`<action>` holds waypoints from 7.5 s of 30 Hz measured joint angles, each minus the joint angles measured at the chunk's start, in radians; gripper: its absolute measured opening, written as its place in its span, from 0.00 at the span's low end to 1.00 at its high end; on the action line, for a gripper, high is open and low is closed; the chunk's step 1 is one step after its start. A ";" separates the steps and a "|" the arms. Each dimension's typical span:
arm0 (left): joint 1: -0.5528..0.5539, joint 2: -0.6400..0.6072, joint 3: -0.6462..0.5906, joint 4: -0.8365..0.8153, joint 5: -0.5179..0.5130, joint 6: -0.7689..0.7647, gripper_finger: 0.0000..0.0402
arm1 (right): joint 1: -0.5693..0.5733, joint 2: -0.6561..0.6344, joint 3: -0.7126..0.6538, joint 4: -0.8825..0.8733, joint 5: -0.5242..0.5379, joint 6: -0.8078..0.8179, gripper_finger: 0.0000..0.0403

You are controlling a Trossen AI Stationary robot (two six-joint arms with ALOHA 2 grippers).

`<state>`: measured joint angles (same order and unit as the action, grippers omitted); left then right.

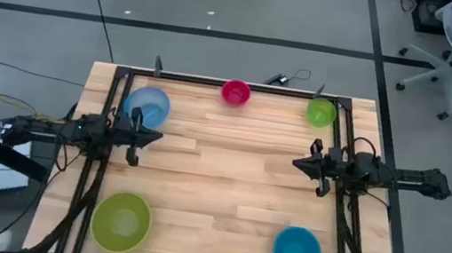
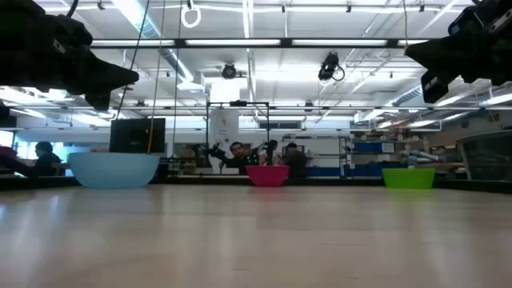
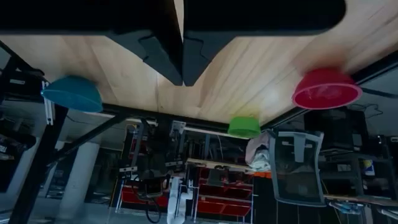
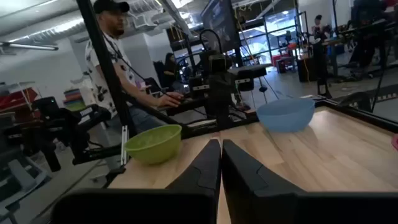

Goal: Nest bowls inside each other

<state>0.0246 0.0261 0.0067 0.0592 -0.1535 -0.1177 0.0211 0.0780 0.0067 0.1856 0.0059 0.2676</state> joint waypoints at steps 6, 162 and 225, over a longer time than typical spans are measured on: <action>0.000 0.000 0.000 0.000 0.000 0.000 0.02 | 0.000 0.000 0.000 0.000 0.000 0.000 0.06; 0.227 0.557 0.642 -1.083 -0.062 -0.529 0.46 | -0.228 2.256 1.948 -0.328 0.232 0.760 0.40; 0.227 0.549 0.765 -1.093 0.040 -0.730 0.46 | -0.230 2.530 2.348 -0.620 0.068 0.514 0.03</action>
<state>0.2514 0.5755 0.7719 -1.0334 -0.1131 -0.8473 -0.2089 2.6085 2.3543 -0.4342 0.0742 0.7816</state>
